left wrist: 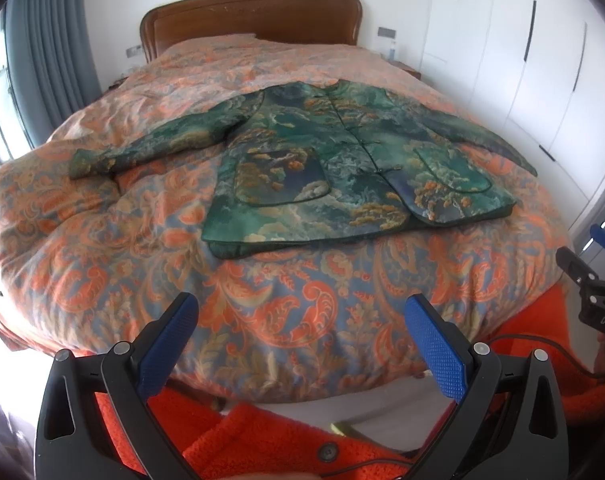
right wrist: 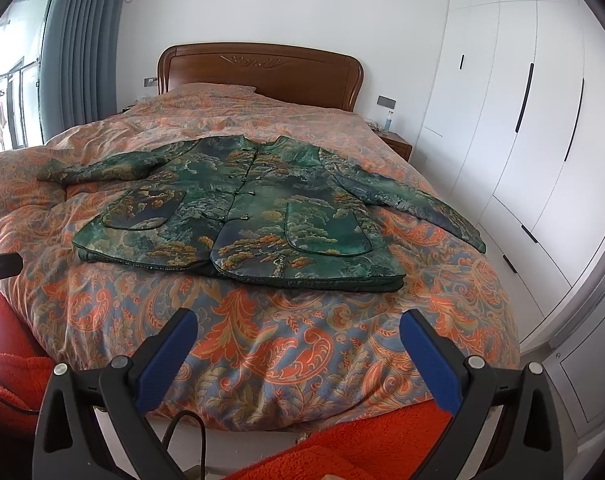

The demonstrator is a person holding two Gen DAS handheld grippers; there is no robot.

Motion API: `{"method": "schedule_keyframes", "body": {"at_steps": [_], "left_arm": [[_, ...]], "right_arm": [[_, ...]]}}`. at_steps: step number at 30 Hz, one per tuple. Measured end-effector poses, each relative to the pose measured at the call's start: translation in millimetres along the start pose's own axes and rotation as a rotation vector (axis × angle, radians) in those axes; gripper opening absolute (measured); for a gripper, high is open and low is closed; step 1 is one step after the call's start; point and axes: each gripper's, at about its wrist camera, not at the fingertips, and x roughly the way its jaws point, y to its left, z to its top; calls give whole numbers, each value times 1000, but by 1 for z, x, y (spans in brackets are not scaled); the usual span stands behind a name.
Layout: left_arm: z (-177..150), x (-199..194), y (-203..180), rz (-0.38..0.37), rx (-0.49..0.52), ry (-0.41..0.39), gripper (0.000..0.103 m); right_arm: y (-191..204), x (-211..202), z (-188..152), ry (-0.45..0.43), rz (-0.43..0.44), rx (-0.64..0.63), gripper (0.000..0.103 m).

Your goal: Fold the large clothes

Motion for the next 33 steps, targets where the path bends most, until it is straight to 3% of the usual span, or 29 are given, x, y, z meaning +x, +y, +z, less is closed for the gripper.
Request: {"method": "schedule_keyframes", "body": {"at_steps": [12, 20, 33], "left_arm": [[1, 8, 0, -18, -4, 23, 103], [6, 17, 15, -15, -74, 50, 103], [11, 20, 10, -6, -49, 35, 103]], "right_arm": [[-1, 7, 0, 15, 4, 15, 103], [-26, 23, 3, 7, -12, 76, 103], [-64, 41, 5, -13, -64, 133, 103]]}}
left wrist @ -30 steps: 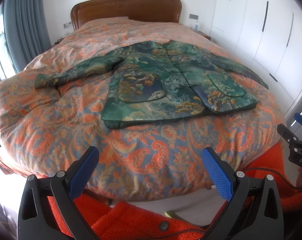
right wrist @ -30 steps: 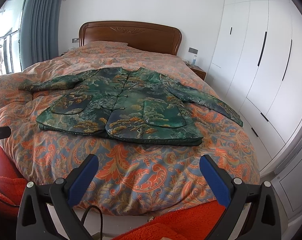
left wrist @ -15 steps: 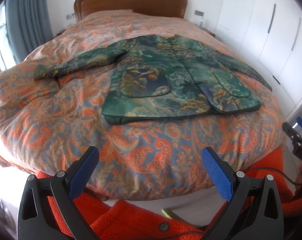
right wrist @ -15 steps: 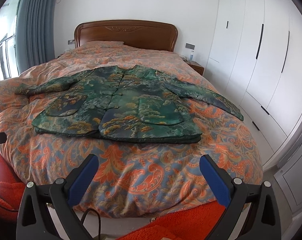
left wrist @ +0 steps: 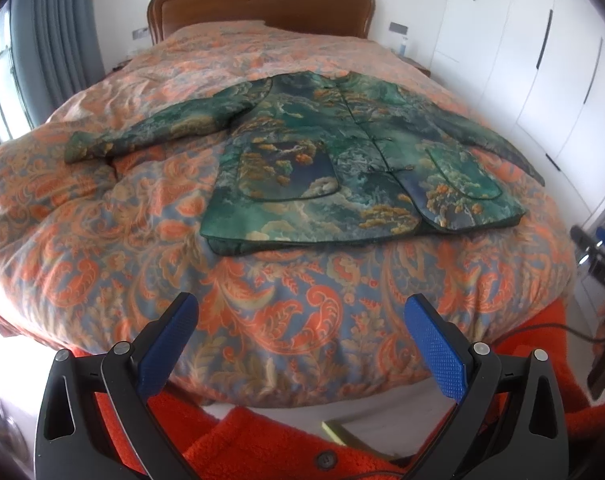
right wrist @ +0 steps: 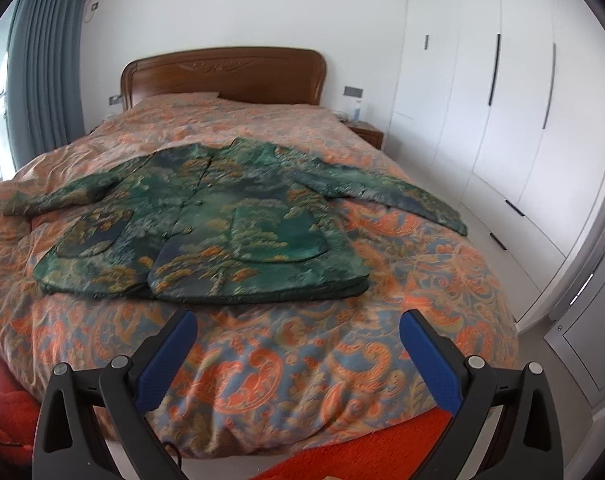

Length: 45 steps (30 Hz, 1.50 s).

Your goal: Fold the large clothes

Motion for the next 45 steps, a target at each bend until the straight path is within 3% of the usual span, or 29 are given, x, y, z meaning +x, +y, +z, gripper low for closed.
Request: {"method": "schedule_keyframes", "body": {"at_steps": [5, 12, 16, 22, 24, 27, 29, 40, 45], "left_arm": [[16, 2, 3, 28, -1, -48, 103], [28, 7, -1, 170, 7, -108, 103], [25, 15, -3, 167, 6, -85, 103], [20, 12, -6, 159, 37, -94, 103], [20, 12, -4, 158, 36, -85, 103], [18, 14, -2, 156, 40, -65, 103], [15, 15, -3, 148, 45, -59, 103], [24, 9, -10, 127, 56, -94, 103], [25, 13, -15, 107, 52, -81, 103]], "right_arm": [[-15, -4, 13, -69, -28, 6, 103], [-16, -6, 30, -143, -70, -45, 103], [-14, 2, 26, -129, 6, -80, 103], [-10, 25, 14, -11, -3, -90, 103], [-10, 30, 14, 24, -21, -93, 103], [-8, 42, 15, 78, -116, -141, 103], [-6, 45, 13, 78, -146, -176, 103], [0, 54, 29, 24, -127, -226, 103], [-1, 63, 27, 26, -59, -162, 103]]}}
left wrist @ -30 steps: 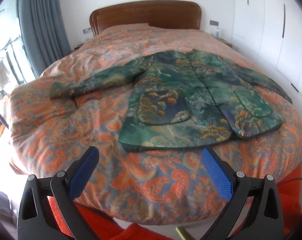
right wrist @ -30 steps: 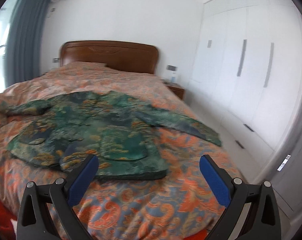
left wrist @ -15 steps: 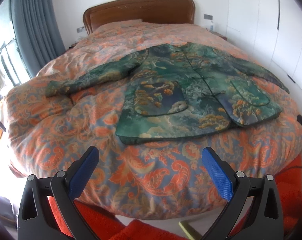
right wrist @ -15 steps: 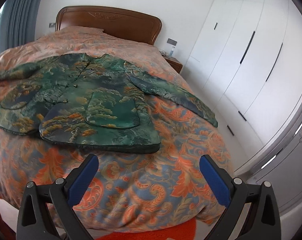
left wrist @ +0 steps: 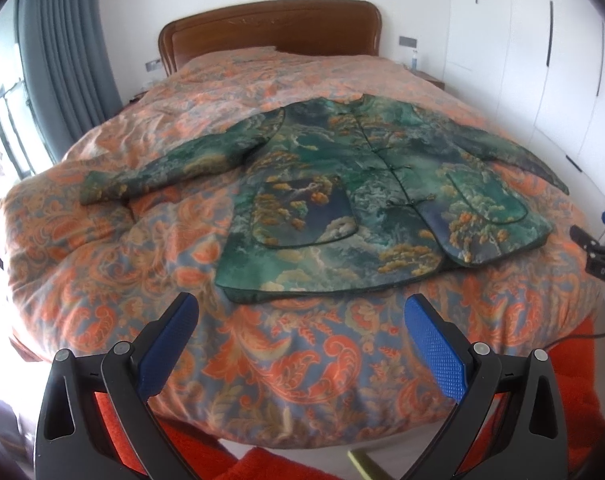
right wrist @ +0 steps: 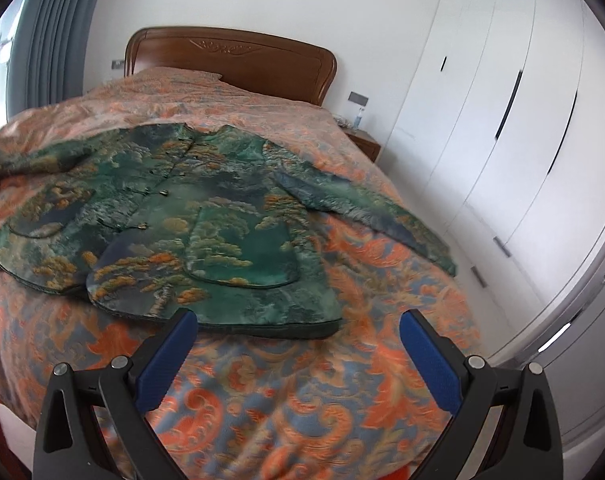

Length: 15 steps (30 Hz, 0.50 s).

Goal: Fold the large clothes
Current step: 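Grasp a jacket sleeve cuff with the right tool and lift it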

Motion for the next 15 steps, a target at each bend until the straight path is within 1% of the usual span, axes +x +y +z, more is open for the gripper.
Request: {"method": "schedule_keyframes", "body": {"at_steps": [3, 6, 8, 9, 10, 12, 13, 14, 15], "left_arm": [[-4, 3, -2, 5, 14, 16, 103], [-8, 11, -1, 2, 2, 53, 103], [-10, 16, -1, 7, -6, 80, 103], [-10, 18, -2, 10, -8, 92, 103], [-10, 20, -3, 13, -10, 102, 103], [-10, 20, -8, 18, -6, 105, 103], [-9, 19, -11, 20, -2, 105, 103], [-8, 19, -14, 22, 5, 104, 103], [-8, 19, -18, 22, 12, 105, 103]], "right_arm": [[-11, 8, 0, -6, 61, 56, 103], [-39, 21, 8, -16, 83, 155, 103], [-79, 37, 18, -37, 86, 263, 103], [-93, 42, 20, -47, 93, 301, 103], [-116, 52, 23, -65, 122, 366, 103], [-171, 79, 23, -89, 241, 563, 103], [-186, 89, 22, -86, 277, 627, 103], [-212, 108, 17, -75, 326, 737, 103], [-226, 121, 13, -71, 341, 805, 103]]}}
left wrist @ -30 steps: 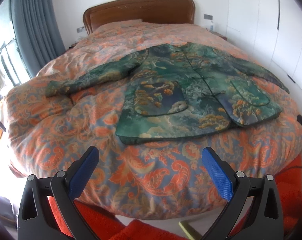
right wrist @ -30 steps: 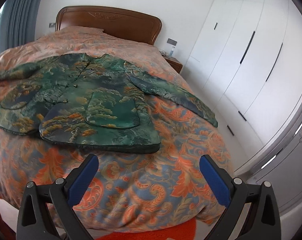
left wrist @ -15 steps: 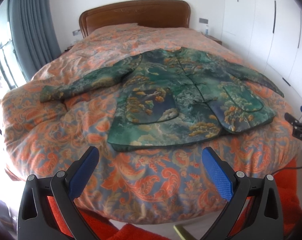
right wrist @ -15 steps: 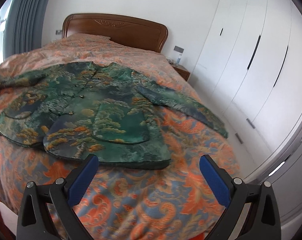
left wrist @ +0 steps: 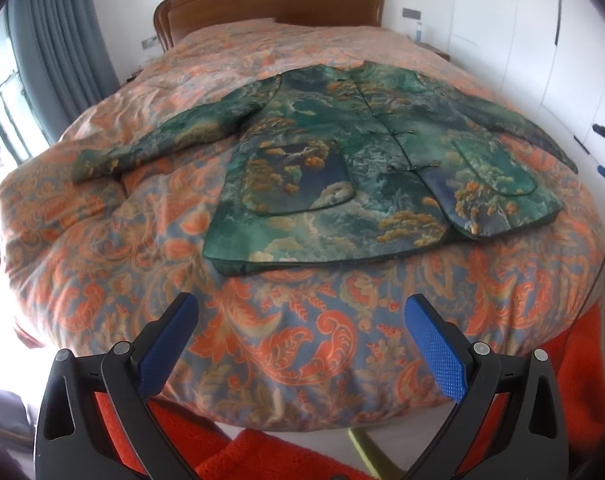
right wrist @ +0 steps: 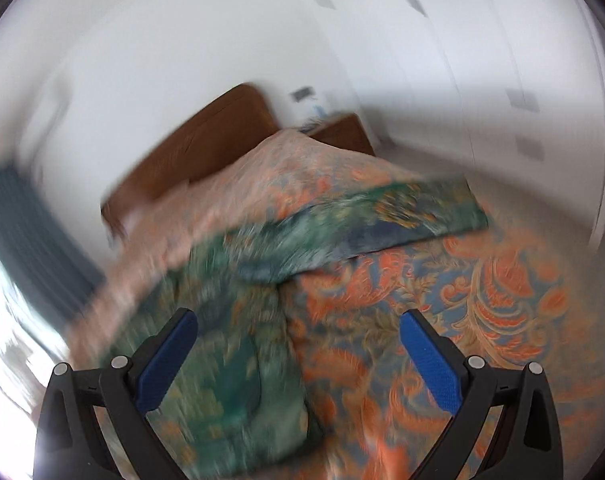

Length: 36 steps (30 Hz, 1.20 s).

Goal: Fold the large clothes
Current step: 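Grasp a jacket sleeve cuff with the right tool and lift it, then lay the held sleeve across the jacket body and open the right tool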

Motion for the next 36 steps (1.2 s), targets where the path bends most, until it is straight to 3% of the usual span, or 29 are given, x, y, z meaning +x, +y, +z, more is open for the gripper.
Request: {"method": "schedule_keyframes", "body": {"at_steps": [6, 8, 13, 16, 17, 18, 19, 21, 22, 24, 27, 30, 32, 36], "left_arm": [[6, 2, -15, 16, 46, 7, 103], [8, 4, -17, 24, 44, 12, 103], [10, 13, -15, 47, 33, 43, 103], [9, 15, -14, 56, 24, 54, 103], [9, 16, -14, 59, 23, 57, 103], [9, 17, -13, 62, 22, 62, 103], [8, 19, -12, 64, 20, 67, 103], [7, 23, -11, 68, 16, 83, 103], [6, 24, -10, 68, 14, 89, 103], [6, 27, -8, 66, 8, 95, 103], [7, 31, -8, 53, 5, 97, 103], [7, 36, -13, 29, 9, 110, 103], [7, 35, -19, 12, 16, 108, 103], [7, 27, -24, 4, 37, 84, 103]], "right_arm": [[-125, 77, 39, 30, 139, 526, 103], [-146, 94, 44, 13, 134, 615, 103], [-169, 138, 56, 13, 88, 701, 103], [-173, 161, 58, 1, -12, 709, 101], [-174, 165, 59, -13, -37, 714, 94], [-177, 169, 61, -26, -63, 716, 78], [-178, 174, 63, -34, -100, 714, 70], [-185, 182, 66, -46, -120, 732, 32], [-189, 183, 69, -50, -119, 739, 19], [-188, 179, 76, -81, -120, 698, 12], [-140, 165, 98, -124, -123, 475, 11], [-69, 153, 112, -118, -18, 267, 11], [1, 149, 112, -103, 38, 58, 11], [104, 156, 83, -44, 144, -202, 11]]}}
